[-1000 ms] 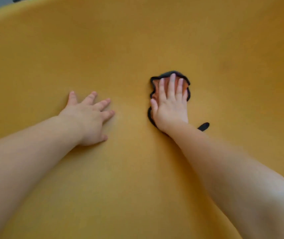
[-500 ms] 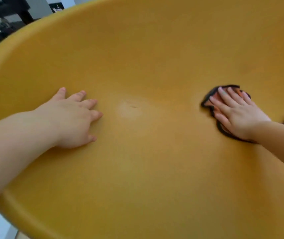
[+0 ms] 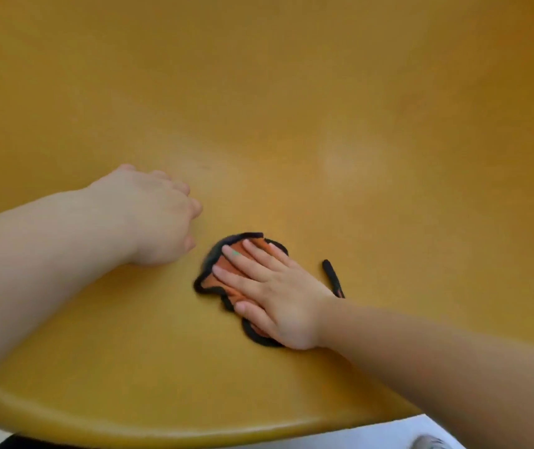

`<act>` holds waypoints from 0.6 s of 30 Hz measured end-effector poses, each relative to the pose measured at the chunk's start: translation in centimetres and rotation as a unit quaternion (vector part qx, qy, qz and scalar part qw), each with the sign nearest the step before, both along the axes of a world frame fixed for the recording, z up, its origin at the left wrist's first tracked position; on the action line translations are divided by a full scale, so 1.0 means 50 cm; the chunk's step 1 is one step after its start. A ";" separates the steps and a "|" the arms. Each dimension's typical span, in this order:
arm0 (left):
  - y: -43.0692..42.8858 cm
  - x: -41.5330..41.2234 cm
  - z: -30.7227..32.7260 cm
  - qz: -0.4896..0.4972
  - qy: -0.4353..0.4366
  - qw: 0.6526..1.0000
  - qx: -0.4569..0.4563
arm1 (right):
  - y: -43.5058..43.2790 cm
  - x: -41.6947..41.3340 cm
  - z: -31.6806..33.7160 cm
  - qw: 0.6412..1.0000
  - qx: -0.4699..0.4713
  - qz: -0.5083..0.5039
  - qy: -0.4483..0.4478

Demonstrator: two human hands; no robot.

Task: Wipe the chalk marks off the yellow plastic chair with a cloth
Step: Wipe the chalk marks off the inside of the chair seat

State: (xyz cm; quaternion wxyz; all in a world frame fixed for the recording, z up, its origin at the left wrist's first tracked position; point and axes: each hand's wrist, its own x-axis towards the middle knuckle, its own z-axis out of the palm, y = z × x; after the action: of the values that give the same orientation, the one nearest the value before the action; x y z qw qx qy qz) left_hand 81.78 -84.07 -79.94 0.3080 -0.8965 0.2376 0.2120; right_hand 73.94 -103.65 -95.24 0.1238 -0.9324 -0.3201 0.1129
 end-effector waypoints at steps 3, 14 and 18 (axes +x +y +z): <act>-0.027 -0.014 -0.024 -0.012 0.017 1.000 -0.011 | -0.240 0.001 0.011 0.987 -0.123 -0.102 -0.011; -0.007 -0.013 -0.060 0.024 0.035 0.999 0.003 | -0.200 0.061 0.013 0.857 -0.105 -0.505 0.026; 0.030 -0.023 -0.047 0.054 0.045 0.997 0.002 | 0.069 -0.103 0.053 0.924 -0.003 -0.357 0.139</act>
State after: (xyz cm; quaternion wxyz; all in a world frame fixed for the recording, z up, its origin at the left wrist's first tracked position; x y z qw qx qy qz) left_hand 80.63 -82.59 -82.29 0.2865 -0.8971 0.2020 0.2692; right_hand 68.79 -100.21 -92.61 0.1962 -0.9604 0.0543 0.1904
